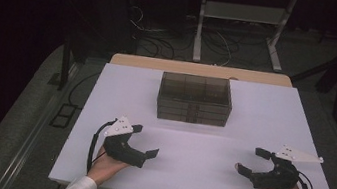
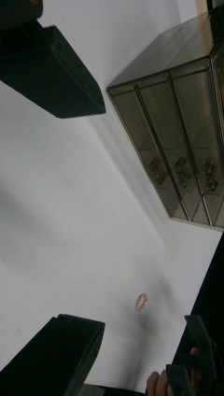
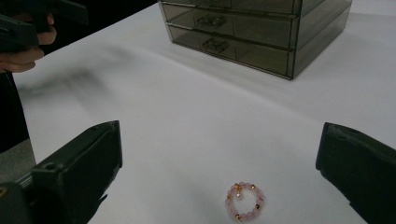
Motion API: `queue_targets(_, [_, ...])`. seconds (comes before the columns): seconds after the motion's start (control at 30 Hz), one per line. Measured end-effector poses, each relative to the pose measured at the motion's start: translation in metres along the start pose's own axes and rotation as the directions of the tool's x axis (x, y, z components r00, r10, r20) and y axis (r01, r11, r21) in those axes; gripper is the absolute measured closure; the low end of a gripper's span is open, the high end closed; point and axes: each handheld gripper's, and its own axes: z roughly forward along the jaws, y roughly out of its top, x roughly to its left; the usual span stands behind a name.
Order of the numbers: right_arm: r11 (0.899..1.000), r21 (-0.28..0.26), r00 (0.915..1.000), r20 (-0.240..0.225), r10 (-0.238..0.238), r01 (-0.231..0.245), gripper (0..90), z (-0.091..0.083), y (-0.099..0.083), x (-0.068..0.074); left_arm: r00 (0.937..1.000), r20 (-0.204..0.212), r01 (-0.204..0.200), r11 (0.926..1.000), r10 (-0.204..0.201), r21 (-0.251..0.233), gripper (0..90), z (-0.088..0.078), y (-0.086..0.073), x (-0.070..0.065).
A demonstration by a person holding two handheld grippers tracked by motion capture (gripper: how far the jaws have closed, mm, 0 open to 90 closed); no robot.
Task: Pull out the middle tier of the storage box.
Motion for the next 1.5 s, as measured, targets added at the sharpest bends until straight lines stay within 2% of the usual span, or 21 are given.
queue_targets(0.3, [1.000,-0.001,1.0000,0.003,0.001,-0.001,0.1,0.000,0.000,0.000,0.9999,0.013,-0.001,1.0000,0.000,0.009,0.0,0.005,0.010,-0.001])
queue_targets(0.63, [1.000,-0.004,1.0000,0.005,0.001,-0.001,0.0,-0.001,0.000,0.000,0.9993,0.037,-0.006,0.9998,0.005,0.017,0.0,0.017,0.024,-0.002])
queue_targets(1.5, [1.000,-0.007,1.0000,0.006,0.002,-0.002,0.0,-0.003,0.000,-0.001,0.9981,0.052,0.029,0.9990,-0.031,0.035,0.0,0.043,0.046,0.004])
